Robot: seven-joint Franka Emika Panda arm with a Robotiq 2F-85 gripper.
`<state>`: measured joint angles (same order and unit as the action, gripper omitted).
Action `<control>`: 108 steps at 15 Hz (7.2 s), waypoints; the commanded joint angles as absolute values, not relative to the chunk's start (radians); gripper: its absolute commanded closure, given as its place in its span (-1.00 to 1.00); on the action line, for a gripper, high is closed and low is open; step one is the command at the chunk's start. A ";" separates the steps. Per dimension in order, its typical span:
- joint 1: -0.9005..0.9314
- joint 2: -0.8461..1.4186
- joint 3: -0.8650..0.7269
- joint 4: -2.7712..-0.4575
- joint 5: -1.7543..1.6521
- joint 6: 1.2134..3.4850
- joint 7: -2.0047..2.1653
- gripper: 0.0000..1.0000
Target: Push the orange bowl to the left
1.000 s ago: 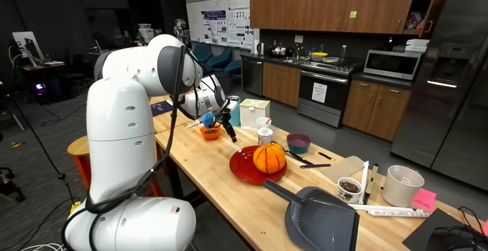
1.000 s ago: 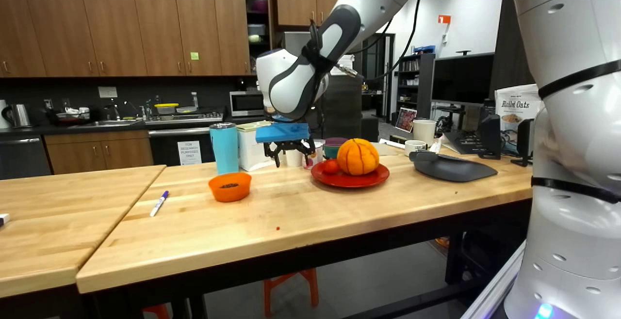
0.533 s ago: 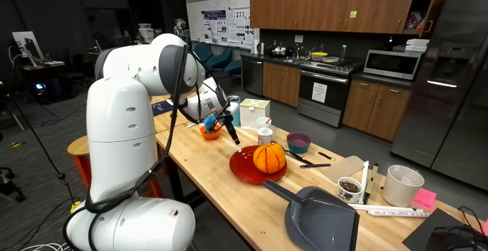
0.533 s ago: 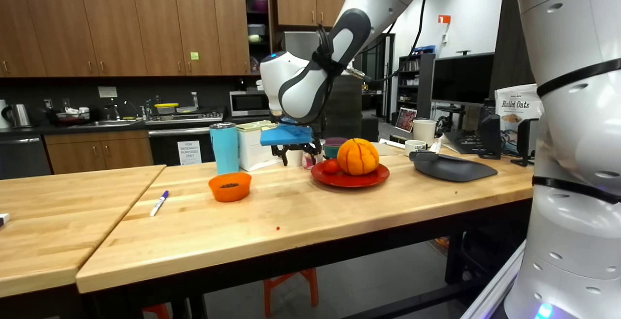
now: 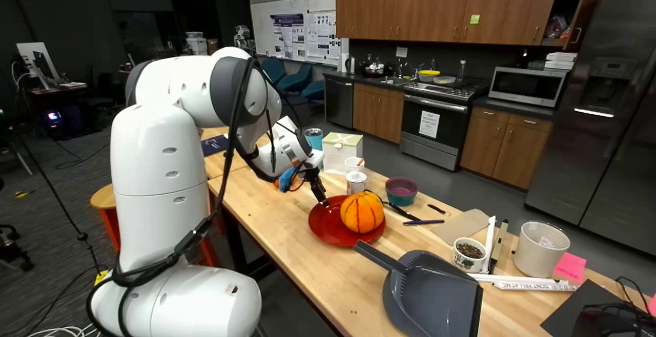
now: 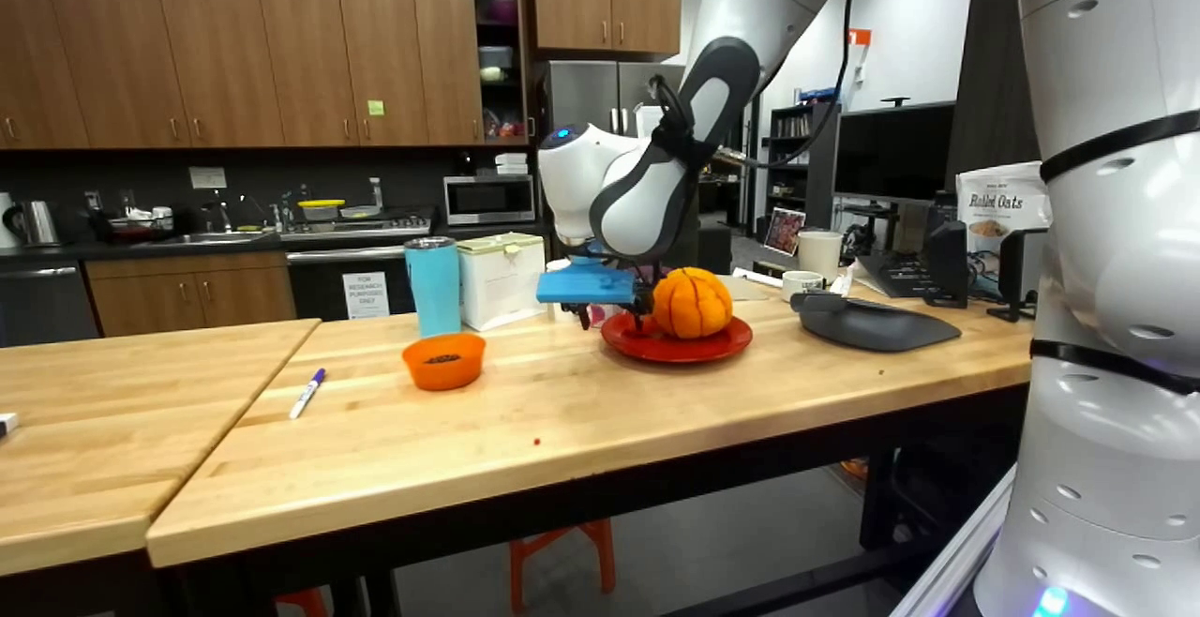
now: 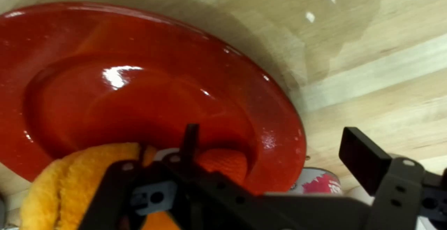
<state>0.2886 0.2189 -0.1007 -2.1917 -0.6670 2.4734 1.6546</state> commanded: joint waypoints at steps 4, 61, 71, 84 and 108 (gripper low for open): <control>0.232 0.122 -0.087 -2.344 -0.882 2.506 1.898 -1.00; 0.104 0.275 0.035 -2.160 -0.894 2.696 1.784 -1.00; 0.150 0.206 0.008 -2.197 -0.957 2.560 1.907 -1.00; 0.173 0.197 0.022 -2.169 -0.994 2.317 2.008 -1.00; 0.182 0.363 0.027 -2.083 -1.267 2.268 2.323 -1.00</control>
